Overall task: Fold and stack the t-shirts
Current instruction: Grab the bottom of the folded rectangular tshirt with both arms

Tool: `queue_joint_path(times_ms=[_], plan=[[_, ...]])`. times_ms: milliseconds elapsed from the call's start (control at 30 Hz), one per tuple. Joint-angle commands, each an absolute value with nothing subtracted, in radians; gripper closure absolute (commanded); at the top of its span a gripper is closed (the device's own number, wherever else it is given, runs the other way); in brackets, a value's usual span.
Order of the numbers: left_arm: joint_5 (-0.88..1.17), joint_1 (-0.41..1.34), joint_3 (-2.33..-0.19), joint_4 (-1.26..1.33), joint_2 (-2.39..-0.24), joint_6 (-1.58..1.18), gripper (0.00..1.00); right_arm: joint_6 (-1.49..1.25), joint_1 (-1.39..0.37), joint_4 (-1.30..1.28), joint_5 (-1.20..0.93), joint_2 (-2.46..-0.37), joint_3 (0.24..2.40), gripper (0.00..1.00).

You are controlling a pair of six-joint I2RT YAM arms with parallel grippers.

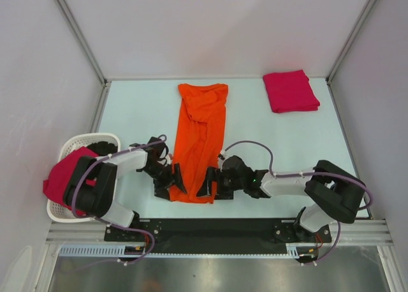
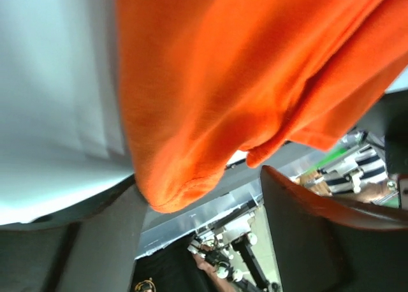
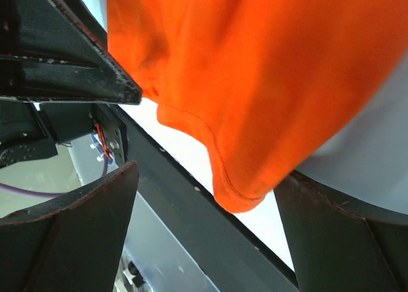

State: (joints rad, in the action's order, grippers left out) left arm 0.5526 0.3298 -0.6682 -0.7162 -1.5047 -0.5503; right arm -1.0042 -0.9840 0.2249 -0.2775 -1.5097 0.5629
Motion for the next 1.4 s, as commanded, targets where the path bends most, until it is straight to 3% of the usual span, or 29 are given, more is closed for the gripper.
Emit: queue_joint_path(times_ms=[0,100,133,167,233,267,300,367,700,767,800,900,1033,1367], plan=[[0.35,0.339,-0.647,-0.626,-1.528,-0.538,0.29,-1.005,-1.035,-0.003,-0.17,-1.627,0.554,0.09],[0.35,0.347,-0.66,-0.632,-1.552,-0.526,0.42,-0.976,-1.069,-0.098,-0.184,-1.686,0.607,0.14],[0.354,0.35,-0.66,-0.632,-1.558,-0.522,0.48,-0.965,-1.072,-0.127,-0.193,-1.701,0.624,0.21],[0.354,0.35,-0.66,-0.634,-1.559,-0.523,0.6,-0.954,-1.08,-0.139,-0.198,-1.704,0.649,0.51],[0.36,0.354,-0.657,-0.634,-1.566,-0.523,0.72,-0.945,-1.081,-0.144,-0.219,-1.715,0.672,0.69],[0.36,0.357,-0.657,-0.632,-1.569,-0.523,0.84,-0.931,-1.083,-0.161,-0.221,-1.733,0.713,0.89],[0.36,0.359,-0.655,-0.635,-1.574,-0.526,0.91,-0.919,-1.086,-0.185,-0.221,-1.747,0.738,1.0],[0.35,0.36,-0.655,-0.635,-1.577,-0.528,1.0,-0.882,-1.089,-0.259,-0.222,-1.784,0.781,1.0],[0.337,0.36,-0.675,-0.669,-1.571,-0.52,0.97,-0.838,-1.108,-0.448,-0.147,-1.723,0.848,1.0],[0.348,0.36,-0.675,-0.666,-1.572,-0.517,0.72,-0.833,-1.108,-0.442,-0.158,-1.709,0.842,0.92],[0.353,0.36,-0.675,-0.666,-1.571,-0.515,0.61,-0.834,-1.108,-0.448,-0.158,-1.688,0.839,0.69],[0.35,0.359,-0.68,-0.669,-1.574,-0.511,0.48,-0.834,-1.111,-0.466,-0.137,-1.649,0.834,0.34],[0.353,0.362,-0.68,-0.664,-1.592,-0.506,0.46,-0.841,-1.106,-0.476,-0.138,-1.625,0.812,0.19],[0.348,0.364,-0.683,-0.658,-1.614,-0.5,0.47,-0.994,-1.029,-0.198,-0.179,-1.499,0.516,0.19]])
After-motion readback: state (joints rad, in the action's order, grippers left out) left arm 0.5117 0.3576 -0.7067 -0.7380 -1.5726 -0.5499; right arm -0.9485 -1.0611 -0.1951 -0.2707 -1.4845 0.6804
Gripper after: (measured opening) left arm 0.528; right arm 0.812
